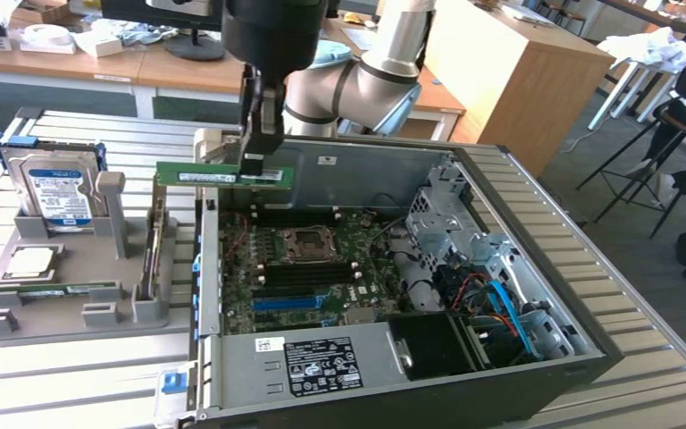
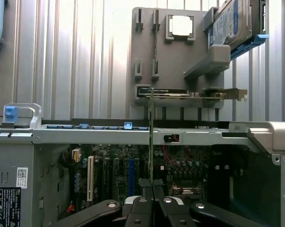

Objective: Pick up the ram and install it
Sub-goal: 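Pick up the ram and move it above insertion slot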

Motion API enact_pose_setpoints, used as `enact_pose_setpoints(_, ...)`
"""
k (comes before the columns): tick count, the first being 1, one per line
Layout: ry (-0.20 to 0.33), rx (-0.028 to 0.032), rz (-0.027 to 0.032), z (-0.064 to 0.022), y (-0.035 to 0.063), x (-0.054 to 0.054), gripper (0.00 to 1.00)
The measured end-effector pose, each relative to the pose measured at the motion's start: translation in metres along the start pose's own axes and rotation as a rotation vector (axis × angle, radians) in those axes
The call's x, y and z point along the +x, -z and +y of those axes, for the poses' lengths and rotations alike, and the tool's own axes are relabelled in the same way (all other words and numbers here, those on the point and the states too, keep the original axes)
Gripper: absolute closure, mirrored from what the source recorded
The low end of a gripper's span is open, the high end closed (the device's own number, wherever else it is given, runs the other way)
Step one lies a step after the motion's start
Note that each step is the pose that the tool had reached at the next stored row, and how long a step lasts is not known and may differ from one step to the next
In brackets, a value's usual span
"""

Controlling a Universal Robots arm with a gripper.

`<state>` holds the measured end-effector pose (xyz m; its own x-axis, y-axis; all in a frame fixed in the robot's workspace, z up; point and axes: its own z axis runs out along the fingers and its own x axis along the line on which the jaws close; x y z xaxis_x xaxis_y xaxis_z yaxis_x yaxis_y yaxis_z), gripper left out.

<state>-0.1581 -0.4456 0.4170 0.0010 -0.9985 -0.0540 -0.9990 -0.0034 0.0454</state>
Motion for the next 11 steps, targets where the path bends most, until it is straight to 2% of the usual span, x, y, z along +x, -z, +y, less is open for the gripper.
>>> enact_pose_setpoints(4, 0.000, -0.0001, 0.0000, -0.0070, 0.0004, 0.000, 0.88)
enact_pose_setpoints(11, 0.000, 0.0000, 0.0000, -0.0255, 0.0012, 0.000, 0.88)
